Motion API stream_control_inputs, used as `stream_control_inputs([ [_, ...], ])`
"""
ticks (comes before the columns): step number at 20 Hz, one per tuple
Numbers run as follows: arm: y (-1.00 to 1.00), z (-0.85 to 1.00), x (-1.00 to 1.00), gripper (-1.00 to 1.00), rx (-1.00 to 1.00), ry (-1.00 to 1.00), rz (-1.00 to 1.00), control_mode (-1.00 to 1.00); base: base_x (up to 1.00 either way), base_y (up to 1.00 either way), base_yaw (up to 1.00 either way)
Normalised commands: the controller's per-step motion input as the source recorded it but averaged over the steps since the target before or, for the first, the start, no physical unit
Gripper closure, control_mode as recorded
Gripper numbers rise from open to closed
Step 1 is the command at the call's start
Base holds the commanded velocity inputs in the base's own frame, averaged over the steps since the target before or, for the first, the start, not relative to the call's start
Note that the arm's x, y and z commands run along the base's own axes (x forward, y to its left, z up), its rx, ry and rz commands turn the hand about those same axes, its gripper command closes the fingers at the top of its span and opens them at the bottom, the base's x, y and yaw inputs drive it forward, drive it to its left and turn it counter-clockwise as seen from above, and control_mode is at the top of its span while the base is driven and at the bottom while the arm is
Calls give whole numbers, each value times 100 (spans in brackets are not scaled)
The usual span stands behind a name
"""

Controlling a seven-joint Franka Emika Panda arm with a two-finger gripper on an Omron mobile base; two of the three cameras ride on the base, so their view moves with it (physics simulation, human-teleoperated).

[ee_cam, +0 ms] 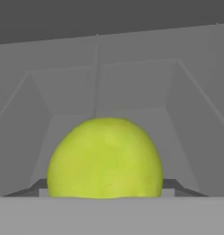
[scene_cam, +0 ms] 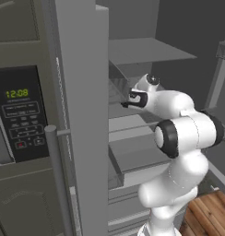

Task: Retrieve the mango and pear from the fridge and place them into the bowl on the dining table.

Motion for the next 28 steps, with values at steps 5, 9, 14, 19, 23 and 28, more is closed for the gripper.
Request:
stream_control_inputs([
  [5, 0, 79, -100, 100, 0, -7, 1, -100, 0, 0, 0],
  [9, -4, 92, -100, 100, 0, -9, 0, -100, 0, 0, 0],
  [14, -4, 71, -100, 100, -1, 11, 3, -100, 0, 0, 0],
  [19, 0, -5, -100, 100, -3, 24, 3, -100, 0, 0, 0],
  [23, -5, -4, -100, 100, 0, 12, 1, -100, 0, 0, 0],
  [28, -5, 0, -100, 100, 0, -1, 4, -100, 0, 0, 0],
])
